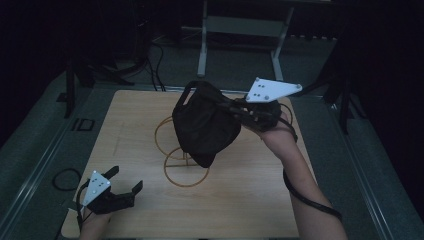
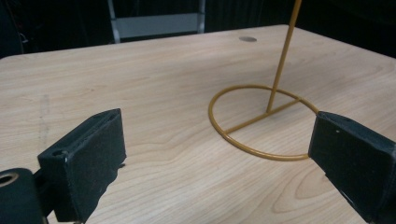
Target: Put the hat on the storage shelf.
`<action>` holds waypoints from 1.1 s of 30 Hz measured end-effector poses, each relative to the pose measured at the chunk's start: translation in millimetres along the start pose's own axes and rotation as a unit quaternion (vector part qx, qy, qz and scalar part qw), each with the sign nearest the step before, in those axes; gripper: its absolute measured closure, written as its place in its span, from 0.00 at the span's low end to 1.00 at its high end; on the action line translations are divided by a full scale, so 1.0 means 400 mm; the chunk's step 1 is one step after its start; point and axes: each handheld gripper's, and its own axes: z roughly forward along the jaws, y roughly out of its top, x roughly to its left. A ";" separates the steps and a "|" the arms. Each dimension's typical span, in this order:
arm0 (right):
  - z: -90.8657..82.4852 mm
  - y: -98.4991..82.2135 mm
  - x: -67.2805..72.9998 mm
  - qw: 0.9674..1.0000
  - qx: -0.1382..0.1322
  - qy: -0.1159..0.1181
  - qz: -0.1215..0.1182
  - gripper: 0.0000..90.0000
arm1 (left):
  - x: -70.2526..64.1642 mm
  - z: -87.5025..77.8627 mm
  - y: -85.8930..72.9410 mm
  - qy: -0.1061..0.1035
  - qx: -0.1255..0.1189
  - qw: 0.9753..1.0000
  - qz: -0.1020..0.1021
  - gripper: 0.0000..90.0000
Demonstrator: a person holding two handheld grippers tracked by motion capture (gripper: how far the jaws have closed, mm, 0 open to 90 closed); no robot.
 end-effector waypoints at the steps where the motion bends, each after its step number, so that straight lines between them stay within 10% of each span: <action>1: 0.009 0.002 0.001 1.000 0.001 0.003 0.003 0.95 | 0.002 -0.002 -0.001 0.003 0.000 1.000 -0.002 0.05; 33: 0.195 0.065 0.014 0.995 0.096 0.013 0.023 0.92 | 0.006 0.002 -0.024 -0.005 0.007 1.000 -0.013 0.05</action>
